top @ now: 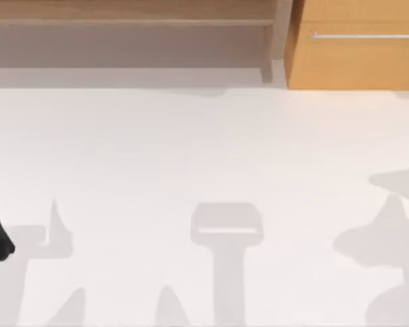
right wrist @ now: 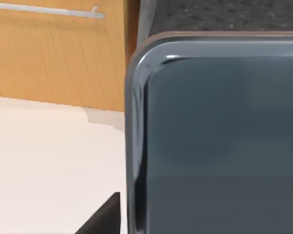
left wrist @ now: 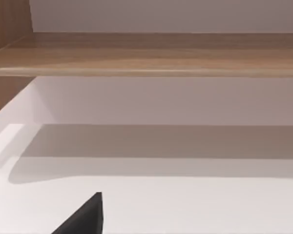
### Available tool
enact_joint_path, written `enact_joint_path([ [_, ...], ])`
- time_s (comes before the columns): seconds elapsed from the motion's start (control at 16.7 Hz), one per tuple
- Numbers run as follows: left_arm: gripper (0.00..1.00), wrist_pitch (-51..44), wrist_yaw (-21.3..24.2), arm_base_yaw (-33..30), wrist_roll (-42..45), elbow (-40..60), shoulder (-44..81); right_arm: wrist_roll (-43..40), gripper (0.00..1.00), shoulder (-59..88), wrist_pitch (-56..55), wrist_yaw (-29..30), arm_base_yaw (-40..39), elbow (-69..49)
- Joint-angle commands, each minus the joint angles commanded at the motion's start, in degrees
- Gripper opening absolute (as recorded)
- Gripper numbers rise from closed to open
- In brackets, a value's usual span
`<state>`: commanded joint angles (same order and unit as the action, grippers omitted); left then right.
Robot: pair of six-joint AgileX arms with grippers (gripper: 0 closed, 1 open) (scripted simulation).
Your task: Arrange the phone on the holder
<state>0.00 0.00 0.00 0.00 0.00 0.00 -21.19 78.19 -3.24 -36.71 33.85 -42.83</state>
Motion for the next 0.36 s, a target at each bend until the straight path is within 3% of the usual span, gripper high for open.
enact_joint_path([
  [0.36, 1.00, 0.0, 0.0, 0.0, 0.0, 0.0, 0.0, 0.0, 1.00, 0.0, 0.0, 0.0, 0.0, 0.0],
])
